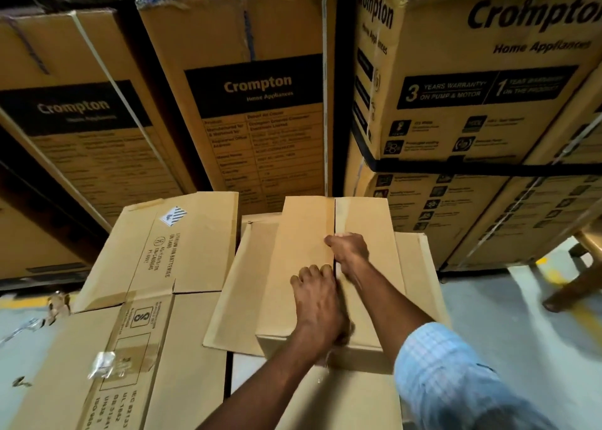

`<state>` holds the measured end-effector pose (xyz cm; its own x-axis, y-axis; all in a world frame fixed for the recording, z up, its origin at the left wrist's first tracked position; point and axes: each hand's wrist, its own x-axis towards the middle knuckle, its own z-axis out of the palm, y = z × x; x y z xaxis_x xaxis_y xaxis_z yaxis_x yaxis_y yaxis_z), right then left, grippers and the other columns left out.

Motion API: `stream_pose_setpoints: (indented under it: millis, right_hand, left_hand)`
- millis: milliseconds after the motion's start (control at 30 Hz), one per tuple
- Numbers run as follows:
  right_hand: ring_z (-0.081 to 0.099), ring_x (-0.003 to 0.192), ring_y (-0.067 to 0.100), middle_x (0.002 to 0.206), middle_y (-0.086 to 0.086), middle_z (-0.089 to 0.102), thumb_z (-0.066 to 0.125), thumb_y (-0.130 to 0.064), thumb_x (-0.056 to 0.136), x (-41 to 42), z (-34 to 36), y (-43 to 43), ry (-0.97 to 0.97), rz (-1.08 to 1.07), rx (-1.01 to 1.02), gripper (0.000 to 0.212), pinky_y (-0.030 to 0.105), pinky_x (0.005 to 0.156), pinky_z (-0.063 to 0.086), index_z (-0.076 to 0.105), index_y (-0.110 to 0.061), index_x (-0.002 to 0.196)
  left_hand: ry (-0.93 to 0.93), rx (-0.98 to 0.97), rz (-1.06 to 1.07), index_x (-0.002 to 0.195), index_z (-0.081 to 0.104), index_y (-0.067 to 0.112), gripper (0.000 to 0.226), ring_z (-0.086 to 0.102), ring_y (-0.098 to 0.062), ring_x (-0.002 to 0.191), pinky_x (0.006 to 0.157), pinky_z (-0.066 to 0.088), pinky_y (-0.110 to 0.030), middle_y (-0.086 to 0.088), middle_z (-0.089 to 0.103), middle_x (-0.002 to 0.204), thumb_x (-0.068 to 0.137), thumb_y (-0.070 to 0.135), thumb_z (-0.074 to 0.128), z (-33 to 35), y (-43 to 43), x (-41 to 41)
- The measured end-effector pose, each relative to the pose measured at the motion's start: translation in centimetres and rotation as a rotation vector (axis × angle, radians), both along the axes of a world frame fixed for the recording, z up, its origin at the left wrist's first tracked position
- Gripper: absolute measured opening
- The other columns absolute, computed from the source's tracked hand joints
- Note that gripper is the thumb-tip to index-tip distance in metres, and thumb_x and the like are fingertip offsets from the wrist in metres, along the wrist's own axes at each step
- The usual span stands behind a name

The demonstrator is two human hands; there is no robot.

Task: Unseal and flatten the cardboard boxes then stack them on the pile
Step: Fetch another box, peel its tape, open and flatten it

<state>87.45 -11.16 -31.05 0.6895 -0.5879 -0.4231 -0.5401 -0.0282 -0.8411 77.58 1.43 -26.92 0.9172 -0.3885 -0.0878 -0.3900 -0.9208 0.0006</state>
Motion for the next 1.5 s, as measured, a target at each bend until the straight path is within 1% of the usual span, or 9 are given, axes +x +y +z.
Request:
stream_pose_setpoints:
  millis: [100, 200, 467, 633, 767, 967, 1100, 1400, 1500]
  right_hand:
    - [0.058, 0.055, 0.023, 0.061, 0.003, 0.066, 0.079, -0.034, 0.063, -0.2, -0.3, -0.4, -0.002, 0.008, 0.125, 0.026, 0.034, 0.054, 0.047, 0.065, -0.012, 0.061]
    - [0.062, 0.062, 0.023, 0.063, 0.004, 0.07, 0.073, -0.035, 0.066, 0.2, -0.9, -1.2, -0.006, 0.042, 0.137, 0.024, 0.032, 0.061, 0.047, 0.068, -0.013, 0.06]
    - [0.076, 0.088, 0.015, 0.113, 0.003, 0.074, 0.067, -0.004, 0.089, 5.6, -0.5, -5.8, -0.24, 0.145, 0.118, 0.046, 0.037, 0.083, 0.063, 0.066, -0.012, 0.134]
    - [0.077, 0.09, 0.018, 0.099, 0.006, 0.079, 0.072, -0.003, 0.083, 8.0, -0.8, -7.8, -0.234, 0.149, 0.102, 0.043, 0.044, 0.088, 0.062, 0.071, -0.009, 0.125]
    - [0.065, 0.109, -0.003, 0.11, -0.016, 0.076, 0.086, -0.031, 0.063, 8.2, -1.7, -8.5, -0.214, 0.222, -0.344, 0.044, 0.025, 0.101, 0.051, 0.08, -0.03, 0.107]
    - [0.067, 0.109, 0.008, 0.129, -0.002, 0.068, 0.093, -0.037, 0.068, 9.0, -1.7, -9.6, -0.287, 0.269, -0.548, 0.071, 0.03, 0.09, 0.06, 0.068, -0.02, 0.132]
    - [0.069, 0.093, 0.019, 0.102, 0.007, 0.077, 0.079, -0.032, 0.087, 9.9, -0.5, -10.5, -0.27, 0.59, -0.835, 0.028, 0.038, 0.087, 0.057, 0.079, -0.011, 0.106]
    - [0.058, 0.078, 0.015, 0.086, -0.003, 0.058, 0.054, -0.026, 0.104, 11.4, 3.0, -10.9, -0.098, 0.948, -1.004, 0.025, 0.034, 0.07, 0.052, 0.066, -0.016, 0.084]
    - [0.055, 0.082, 0.011, 0.093, -0.006, 0.056, 0.048, -0.029, 0.105, 12.5, 4.6, -11.9, -0.057, 0.974, -0.818, 0.022, 0.028, 0.071, 0.046, 0.06, -0.023, 0.087]
  left_hand:
    - [0.019, 0.04, 0.131, 0.129, 0.046, 0.013, 0.078, 0.048, -0.037, 0.117, 0.095, 0.042, -0.049, -0.016, 0.05, 0.126, 0.068, 0.051, 0.074, -0.7, -1.8, 4.2]
    - [0.097, 0.054, 0.174, 0.132, 0.056, 0.004, 0.054, 0.058, -0.039, 0.114, 0.09, 0.048, -0.044, -0.022, 0.058, 0.129, 0.086, 0.031, 0.062, -1.5, -4.9, 8.1]
    - [0.096, -0.014, -0.004, 0.112, 0.073, -0.001, 0.037, 0.066, -0.039, 0.102, 0.09, 0.054, -0.042, -0.026, 0.07, 0.109, 0.085, 0.003, 0.048, -1.8, -6.1, 8.8]
    - [0.092, -0.149, 0.013, 0.055, 0.069, 0.007, 0.023, 0.061, -0.025, 0.048, 0.044, 0.049, -0.025, -0.01, 0.059, 0.053, 0.038, 0.001, 0.084, 0.2, -5.6, 8.9]
    - [0.089, -0.153, 0.061, 0.072, 0.072, 0.009, 0.02, 0.064, -0.025, 0.058, 0.047, 0.051, -0.029, -0.011, 0.065, 0.067, 0.052, 0.008, 0.077, -0.4, -5.3, 8.9]
    - [0.071, -0.2, 0.015, 0.073, 0.071, 0.01, 0.017, 0.062, -0.024, 0.056, 0.048, 0.05, -0.031, -0.008, 0.064, 0.068, 0.057, 0.013, 0.075, -0.6, -5.1, 9.2]
    - [0.078, -0.226, 0.004, 0.072, 0.07, 0.01, 0.022, 0.063, -0.026, 0.058, 0.048, 0.051, -0.032, -0.009, 0.064, 0.069, 0.051, 0.014, 0.075, -0.5, -4.9, 9.3]
    - [0.105, -0.228, -0.017, 0.083, 0.075, 0.005, 0.031, 0.071, -0.03, 0.068, 0.053, 0.054, -0.031, -0.018, 0.074, 0.087, 0.052, 0.009, 0.068, -1.9, -4.7, 8.6]
    - [0.144, -0.196, -0.02, 0.087, 0.076, 0.001, 0.04, 0.072, -0.03, 0.071, 0.055, 0.055, -0.03, -0.02, 0.075, 0.091, 0.063, 0.011, 0.046, -2.4, -4.7, 8.4]
